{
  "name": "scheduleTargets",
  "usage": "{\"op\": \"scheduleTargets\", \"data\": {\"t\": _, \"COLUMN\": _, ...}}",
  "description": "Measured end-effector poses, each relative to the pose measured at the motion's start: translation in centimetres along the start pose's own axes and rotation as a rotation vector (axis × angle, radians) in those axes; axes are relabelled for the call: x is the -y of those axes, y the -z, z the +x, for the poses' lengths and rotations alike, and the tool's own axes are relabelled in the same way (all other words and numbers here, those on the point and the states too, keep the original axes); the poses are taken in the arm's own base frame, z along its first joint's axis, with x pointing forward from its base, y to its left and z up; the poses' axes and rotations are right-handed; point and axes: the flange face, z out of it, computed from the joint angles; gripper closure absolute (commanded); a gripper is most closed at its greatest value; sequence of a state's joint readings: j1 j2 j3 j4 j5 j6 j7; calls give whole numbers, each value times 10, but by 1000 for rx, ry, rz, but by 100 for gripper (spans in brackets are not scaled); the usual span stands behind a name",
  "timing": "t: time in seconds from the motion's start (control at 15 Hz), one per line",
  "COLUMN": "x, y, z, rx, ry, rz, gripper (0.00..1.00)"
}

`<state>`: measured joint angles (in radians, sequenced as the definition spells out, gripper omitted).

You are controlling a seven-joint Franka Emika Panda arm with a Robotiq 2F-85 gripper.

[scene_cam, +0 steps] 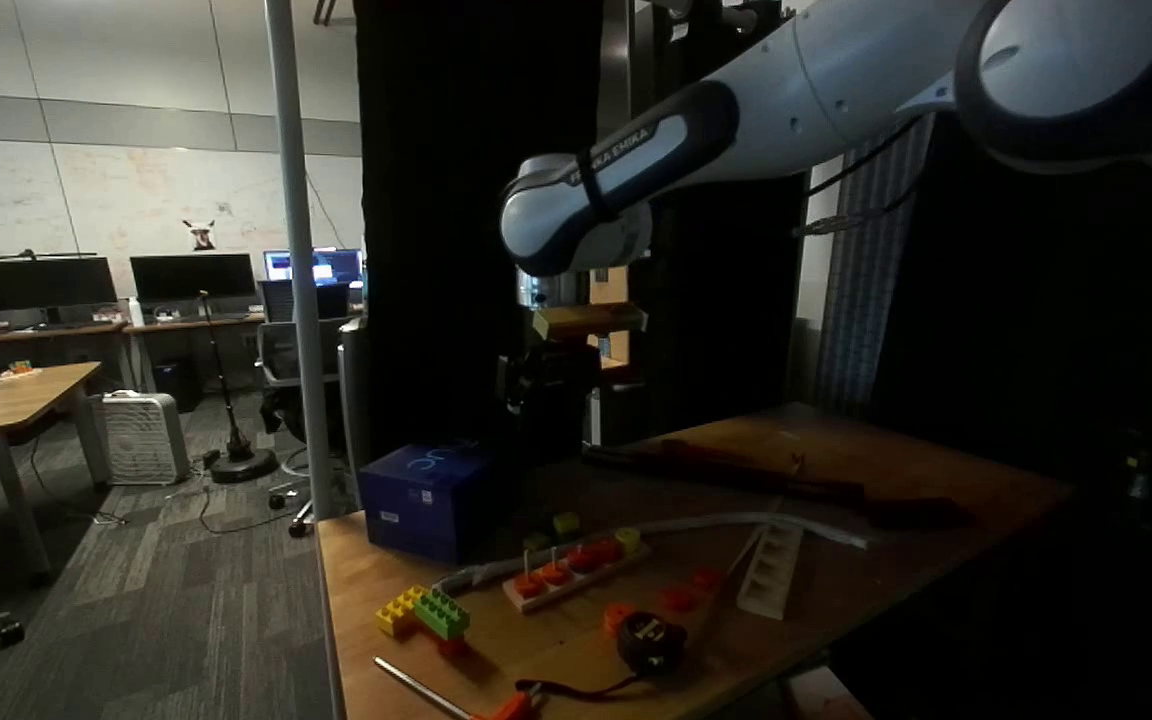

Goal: Move the yellow square block to the right

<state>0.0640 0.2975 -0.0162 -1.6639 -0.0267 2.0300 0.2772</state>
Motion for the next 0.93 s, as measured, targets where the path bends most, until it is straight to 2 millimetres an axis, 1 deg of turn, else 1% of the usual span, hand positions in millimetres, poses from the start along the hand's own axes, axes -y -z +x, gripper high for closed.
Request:
{"op": "scheduleTargets", "data": {"t": 0.13, "x": -1, "y": 33, "z": -25, "rx": -48, "ry": -15, "rz": -51, "gripper": 0}}
{"op": "scheduleTargets", "data": {"t": 0.27, "x": -8, "y": 60, "z": -53, "rx": -95, "ry": -43, "rz": -104, "gripper": 0}}
{"op": "scheduleTargets", "data": {"t": 0.47, "x": -24, "y": 91, "z": -99, "rx": -159, "ry": -95, "rz": -171, "gripper": 0}}
{"op": "scheduleTargets", "data": {"t": 0.67, "x": -43, "y": 112, "z": -149, "rx": -196, "ry": -145, "rz": -210, "gripper": 0}}
{"op": "scheduleTargets", "data": {"t": 0.93, "x": -84, "y": 124, "z": -214, "rx": -201, "ry": -199, "rz": -234, "gripper": 0}}
